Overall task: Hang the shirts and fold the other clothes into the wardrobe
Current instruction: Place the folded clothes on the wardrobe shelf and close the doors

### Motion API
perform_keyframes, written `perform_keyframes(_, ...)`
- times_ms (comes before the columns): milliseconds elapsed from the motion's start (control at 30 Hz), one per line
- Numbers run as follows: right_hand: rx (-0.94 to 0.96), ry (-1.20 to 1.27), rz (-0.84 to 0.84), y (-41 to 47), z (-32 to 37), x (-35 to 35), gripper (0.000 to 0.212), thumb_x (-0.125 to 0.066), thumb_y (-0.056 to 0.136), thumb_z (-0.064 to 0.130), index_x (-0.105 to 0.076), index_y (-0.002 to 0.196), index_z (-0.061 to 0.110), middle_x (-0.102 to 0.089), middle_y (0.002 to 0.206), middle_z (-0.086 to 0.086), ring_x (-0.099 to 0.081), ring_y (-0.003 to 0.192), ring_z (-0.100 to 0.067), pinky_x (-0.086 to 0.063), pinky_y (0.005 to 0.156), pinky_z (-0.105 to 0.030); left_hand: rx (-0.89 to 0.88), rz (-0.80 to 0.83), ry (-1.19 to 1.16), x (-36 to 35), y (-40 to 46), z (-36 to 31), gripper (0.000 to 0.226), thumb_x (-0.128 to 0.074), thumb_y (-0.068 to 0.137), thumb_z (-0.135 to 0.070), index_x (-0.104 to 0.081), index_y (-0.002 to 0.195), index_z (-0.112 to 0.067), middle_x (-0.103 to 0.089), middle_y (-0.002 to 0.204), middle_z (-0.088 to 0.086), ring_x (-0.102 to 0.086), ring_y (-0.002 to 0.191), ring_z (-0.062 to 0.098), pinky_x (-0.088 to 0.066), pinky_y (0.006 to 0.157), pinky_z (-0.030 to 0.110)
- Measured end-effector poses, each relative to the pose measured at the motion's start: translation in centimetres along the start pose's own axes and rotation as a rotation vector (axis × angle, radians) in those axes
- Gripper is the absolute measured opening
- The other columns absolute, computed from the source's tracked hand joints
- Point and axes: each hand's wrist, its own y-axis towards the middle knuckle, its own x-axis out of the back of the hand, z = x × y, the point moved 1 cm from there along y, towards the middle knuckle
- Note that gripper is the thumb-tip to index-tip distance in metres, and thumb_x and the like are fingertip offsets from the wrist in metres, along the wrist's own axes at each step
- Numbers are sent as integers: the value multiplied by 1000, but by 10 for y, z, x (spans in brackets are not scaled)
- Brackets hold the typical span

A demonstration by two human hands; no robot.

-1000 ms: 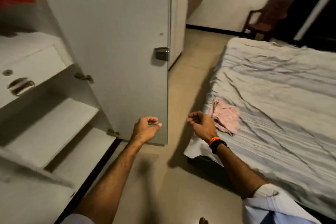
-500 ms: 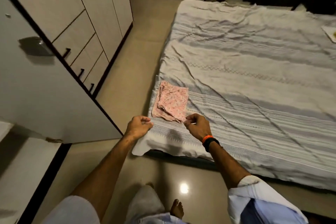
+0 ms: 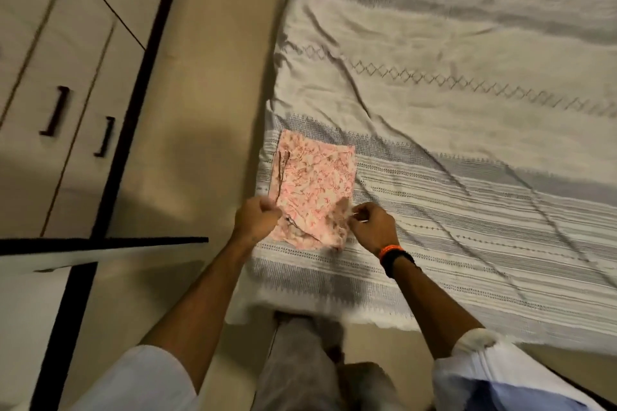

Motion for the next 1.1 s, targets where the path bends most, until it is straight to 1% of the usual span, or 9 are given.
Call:
perform_keyframes(200,-141,64,-33,80,1,-31,49,-68,89,26,-46,129,7,-56,111,-2,-56,100,-22,-49,85,-35,103,-99,18,-32,75,-11,63,-80,80,-29,-49,131,-7,-58,119,1,-57,99,19,-45,72,23)
perform_keyframes(267,-196,94,-35,94,-2,-40,44,-71,87,26,-47,121,9,-57,99,0,-56,90,-20,-47,78,-34,156,-41,-7,-41,86,-12,68,-81,78,-28,-45,132,-5,-56,121,3,-57,100,19,-44,64,13)
perform_keyframes(367,-246,139,-80,105,-13,-50,30,-72,84,28,-51,99,13,-57,81,3,-56,75,-17,-48,73,-34,180,-23,13,-47,95,-4,75,-85,72,-37,-45,129,-10,-59,120,2,-57,99,18,-49,78,27)
perform_keyframes(433,-302,147,-65,111,-18,-55,30,-71,84,33,-55,97,12,-63,85,-2,-61,80,-23,-54,80,-39,196,-47,2,-46,101,-2,74,-88,67,-38,-47,123,-13,-61,109,-2,-61,95,19,-52,81,33)
perform_keyframes(567,-308,166,-51,117,-18,-55,28,-72,84,33,-68,92,6,-72,87,-12,-68,83,-30,-58,80,-47,242,24,-29,-43,111,-3,45,-89,67,-31,-67,103,-14,-66,89,-4,-64,77,14,-46,59,19)
perform_keyframes(633,-321,247,-3,118,-17,-54,30,-73,83,30,-68,101,6,-74,95,-10,-70,88,-29,-58,84,-47,235,53,-46,-43,112,-2,35,-89,67,-29,-69,94,-18,-69,84,-4,-66,73,13,-49,59,20)
perform_keyframes(833,-328,600,121,114,-6,-59,30,-74,86,17,-63,113,13,-73,110,-5,-71,96,-23,-57,88,-45,198,134,-150,-47,112,0,44,-85,74,-27,-67,111,-13,-71,96,-3,-68,82,12,-52,66,21)
perform_keyframes(933,-258,590,106,106,-3,-56,24,-71,89,20,-63,112,16,-72,109,-2,-70,99,-23,-56,91,-48,153,125,-177,-46,106,0,52,-83,74,-30,-62,119,-15,-71,106,-1,-69,94,19,-57,81,33)
perform_keyframes(1100,-78,564,40,82,16,-31,23,-67,93,20,-61,115,26,-69,111,9,-65,108,-17,-52,96,-44,112,122,-309,-33,81,-16,36,-76,80,-12,-65,114,-13,-73,100,1,-71,92,21,-58,77,34)
